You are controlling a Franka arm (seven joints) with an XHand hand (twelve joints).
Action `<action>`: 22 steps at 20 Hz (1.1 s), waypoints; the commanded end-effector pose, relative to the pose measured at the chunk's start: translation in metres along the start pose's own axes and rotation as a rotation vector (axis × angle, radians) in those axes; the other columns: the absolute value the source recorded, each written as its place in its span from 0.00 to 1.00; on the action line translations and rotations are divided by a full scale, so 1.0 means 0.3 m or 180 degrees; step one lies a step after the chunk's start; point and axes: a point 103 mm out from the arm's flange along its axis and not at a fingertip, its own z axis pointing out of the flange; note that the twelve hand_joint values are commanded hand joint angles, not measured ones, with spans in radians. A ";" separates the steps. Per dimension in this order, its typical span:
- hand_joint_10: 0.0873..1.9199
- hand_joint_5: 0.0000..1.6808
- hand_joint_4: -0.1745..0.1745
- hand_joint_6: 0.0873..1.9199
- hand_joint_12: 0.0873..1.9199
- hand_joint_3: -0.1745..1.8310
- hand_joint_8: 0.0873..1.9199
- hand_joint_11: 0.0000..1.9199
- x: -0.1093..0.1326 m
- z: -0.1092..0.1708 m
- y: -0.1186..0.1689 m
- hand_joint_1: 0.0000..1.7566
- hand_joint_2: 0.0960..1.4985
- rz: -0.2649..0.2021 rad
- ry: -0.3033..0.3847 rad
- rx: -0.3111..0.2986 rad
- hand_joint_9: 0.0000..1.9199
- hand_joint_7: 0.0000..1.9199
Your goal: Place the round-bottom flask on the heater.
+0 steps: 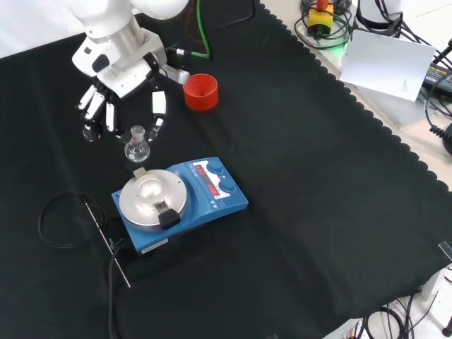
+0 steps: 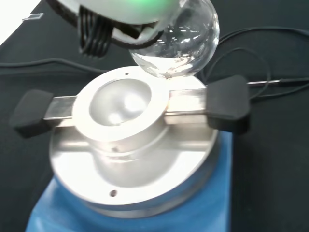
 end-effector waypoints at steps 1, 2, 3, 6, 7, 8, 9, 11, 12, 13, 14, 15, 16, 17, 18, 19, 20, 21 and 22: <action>0.28 0.64 0.89 0.54 0.69 0.49 0.31 0.15 0.056 0.025 0.014 0.61 0.42 -0.0098 -0.0014 0.0061 0.29 0.15; 0.28 0.64 0.89 0.54 0.69 0.49 0.31 0.15 0.064 0.028 0.018 0.61 0.42 -0.0111 -0.0022 0.0070 0.29 0.15; 0.28 0.64 0.89 0.54 0.69 0.49 0.31 0.15 0.071 0.031 0.023 0.61 0.42 -0.0125 -0.0032 0.0079 0.29 0.15; 0.28 0.64 0.89 0.54 0.69 0.49 0.31 0.15 0.084 0.039 0.035 0.61 0.42 -0.0149 -0.0057 0.0098 0.29 0.15; 0.28 0.64 0.89 0.54 0.69 0.49 0.31 0.15 0.086 0.041 0.039 0.61 0.42 -0.0153 -0.0066 0.0102 0.29 0.15; 0.28 0.64 0.89 0.54 0.69 0.49 0.31 0.15 0.087 0.043 0.043 0.61 0.42 -0.0156 -0.0075 0.0107 0.29 0.15; 0.28 0.64 0.89 0.54 0.69 0.49 0.31 0.15 0.087 0.046 0.047 0.61 0.42 -0.0153 -0.0080 0.0112 0.29 0.15; 0.28 0.64 0.89 0.54 0.69 0.49 0.31 0.15 0.084 0.053 0.056 0.61 0.42 -0.0146 -0.0085 0.0131 0.29 0.15; 0.28 0.64 0.89 0.54 0.69 0.49 0.31 0.15 0.083 0.058 0.060 0.61 0.41 -0.0143 -0.0091 0.0145 0.29 0.15; 0.28 0.64 0.89 0.54 0.69 0.49 0.31 0.15 0.082 0.062 0.065 0.61 0.41 -0.0140 -0.0090 0.0153 0.29 0.15; 0.28 0.64 0.89 0.54 0.69 0.49 0.31 0.15 0.081 0.068 0.070 0.61 0.41 -0.0141 -0.0093 0.0162 0.29 0.15; 0.28 0.64 0.89 0.54 0.69 0.49 0.31 0.15 0.079 0.073 0.075 0.61 0.41 -0.0145 -0.0085 0.0163 0.29 0.15; 0.28 0.64 0.89 0.54 0.69 0.49 0.31 0.15 0.077 0.078 0.080 0.61 0.41 -0.0145 -0.0086 0.0162 0.29 0.15; 0.28 0.64 0.89 0.54 0.69 0.49 0.31 0.15 0.075 0.083 0.084 0.61 0.41 -0.0145 -0.0083 0.0171 0.29 0.15; 0.28 0.64 0.89 0.54 0.69 0.49 0.31 0.15 0.073 0.089 0.088 0.61 0.41 -0.0142 -0.0082 0.0180 0.29 0.15; 0.28 0.64 0.89 0.54 0.69 0.49 0.31 0.15 0.071 0.094 0.092 0.61 0.41 -0.0141 -0.0083 0.0192 0.29 0.15; 0.28 0.64 0.89 0.54 0.69 0.49 0.31 0.15 0.071 0.099 0.096 0.61 0.41 -0.0140 -0.0083 0.0204 0.29 0.15; 0.28 0.64 0.89 0.54 0.69 0.49 0.31 0.15 0.072 0.104 0.100 0.62 0.41 -0.0144 -0.0085 0.0215 0.29 0.15; 0.28 0.64 0.89 0.54 0.69 0.49 0.31 0.15 0.074 0.107 0.103 0.62 0.41 -0.0149 -0.0089 0.0223 0.29 0.15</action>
